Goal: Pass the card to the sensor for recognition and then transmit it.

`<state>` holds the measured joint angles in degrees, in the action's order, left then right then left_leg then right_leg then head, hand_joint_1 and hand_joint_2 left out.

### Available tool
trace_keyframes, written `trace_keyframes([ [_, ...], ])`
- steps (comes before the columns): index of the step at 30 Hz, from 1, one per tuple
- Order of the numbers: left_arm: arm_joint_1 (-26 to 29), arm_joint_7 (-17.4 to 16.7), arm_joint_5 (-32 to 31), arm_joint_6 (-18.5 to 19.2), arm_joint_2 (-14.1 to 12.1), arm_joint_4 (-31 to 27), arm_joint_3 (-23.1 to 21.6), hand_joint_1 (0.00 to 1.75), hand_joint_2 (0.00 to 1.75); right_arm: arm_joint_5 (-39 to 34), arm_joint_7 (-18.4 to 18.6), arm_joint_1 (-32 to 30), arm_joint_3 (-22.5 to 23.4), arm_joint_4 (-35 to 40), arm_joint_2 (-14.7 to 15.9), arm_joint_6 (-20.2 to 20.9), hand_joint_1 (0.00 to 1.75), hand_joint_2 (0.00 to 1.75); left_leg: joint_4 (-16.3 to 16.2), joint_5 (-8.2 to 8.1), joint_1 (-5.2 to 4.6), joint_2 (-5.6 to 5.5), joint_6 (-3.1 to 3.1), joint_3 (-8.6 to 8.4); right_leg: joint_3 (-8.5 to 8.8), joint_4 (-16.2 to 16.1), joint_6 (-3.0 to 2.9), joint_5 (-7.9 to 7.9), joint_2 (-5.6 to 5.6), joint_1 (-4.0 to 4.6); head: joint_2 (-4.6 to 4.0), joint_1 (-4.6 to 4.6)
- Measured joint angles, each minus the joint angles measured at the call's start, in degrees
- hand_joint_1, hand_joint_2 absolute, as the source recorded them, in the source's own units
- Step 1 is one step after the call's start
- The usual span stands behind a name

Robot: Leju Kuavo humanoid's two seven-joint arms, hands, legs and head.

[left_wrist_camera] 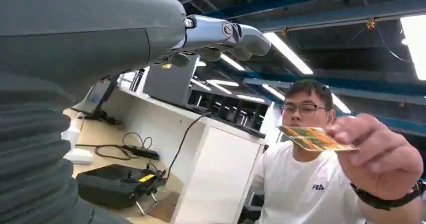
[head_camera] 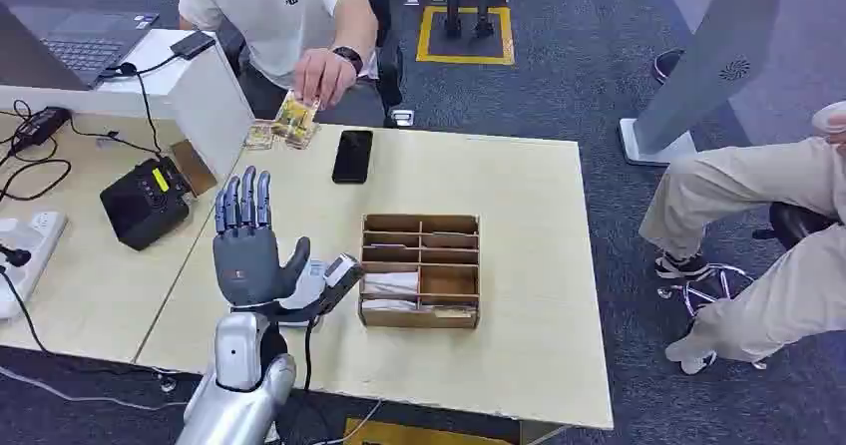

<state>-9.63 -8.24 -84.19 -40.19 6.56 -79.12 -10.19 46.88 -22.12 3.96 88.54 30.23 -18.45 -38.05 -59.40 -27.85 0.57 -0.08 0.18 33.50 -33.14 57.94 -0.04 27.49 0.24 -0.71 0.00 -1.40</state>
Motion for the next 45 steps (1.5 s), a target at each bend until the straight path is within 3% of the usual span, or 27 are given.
trace_keyframes([
  [18, -5.8, 0.48, 0.35, 0.0, -0.52, 3.39, 0.02, 0.0, 1.75, 0.22, -1.03, 1.38, 0.0, -1.46, 0.0, 0.0, 0.0, 1.75, 0.0, 0.01, 0.0, -0.01, 0.0, 0.0, 0.0, 0.01, 0.0, 0.0, 0.0, 0.0, 0.0, 0.02],
  [36, -6.22, 2.51, 1.84, -0.02, -0.09, 3.61, 0.02, 0.02, 1.75, 0.11, -1.07, 1.39, 0.0, -1.53, 0.0, 0.0, 0.0, 1.75, 0.0, 0.01, 0.0, 0.0, 0.0, 0.0, 0.0, 0.01, 0.0, 0.0, 0.0, 0.0, 0.0, 0.0],
  [37, -6.22, 2.62, 1.86, -0.02, -0.09, 3.61, 0.02, 0.28, 1.75, 0.11, -1.05, 1.39, 0.0, -1.53, 0.0, 0.0, 0.0, 1.75, 0.0, 0.01, 0.0, -0.01, 0.0, 0.0, 0.0, 0.01, 0.0, 0.0, 0.0, 0.0, 0.0, 0.02],
  [38, -6.21, 3.08, 2.1, -0.02, -0.07, 3.58, 0.02, 1.47, 1.75, 0.11, -1.05, 1.39, 0.0, -1.53, 0.0, 0.0, 0.0, 1.75, 0.0, 0.01, 0.0, -0.01, 0.0, 0.0, 0.0, 0.01, 0.0, 0.0, 0.0, 0.0, 0.0, 0.0],
  [39, -6.2, 3.78, 2.47, -0.02, -0.04, 3.54, 0.04, 1.75, 1.75, 0.11, -1.05, 1.39, 0.0, -1.53, 0.0, 0.0, 0.0, 1.75, 0.0, 0.01, 0.0, -0.01, 0.0, 0.01, 0.0, 0.01, 0.0, 0.0, 0.0, 0.0, 0.0, 0.0],
  [45, -5.68, 7.85, 3.02, -0.02, 1.03, 2.62, 1.09, 1.75, 1.75, 0.07, -1.05, 1.39, 0.0, -1.51, 0.0, 0.0, 0.0, 1.75, 0.0, 0.01, 0.0, -0.03, 0.0, 0.03, 0.0, 0.01, 0.0, 0.0, -0.01, 0.0, 0.0, 0.02],
])
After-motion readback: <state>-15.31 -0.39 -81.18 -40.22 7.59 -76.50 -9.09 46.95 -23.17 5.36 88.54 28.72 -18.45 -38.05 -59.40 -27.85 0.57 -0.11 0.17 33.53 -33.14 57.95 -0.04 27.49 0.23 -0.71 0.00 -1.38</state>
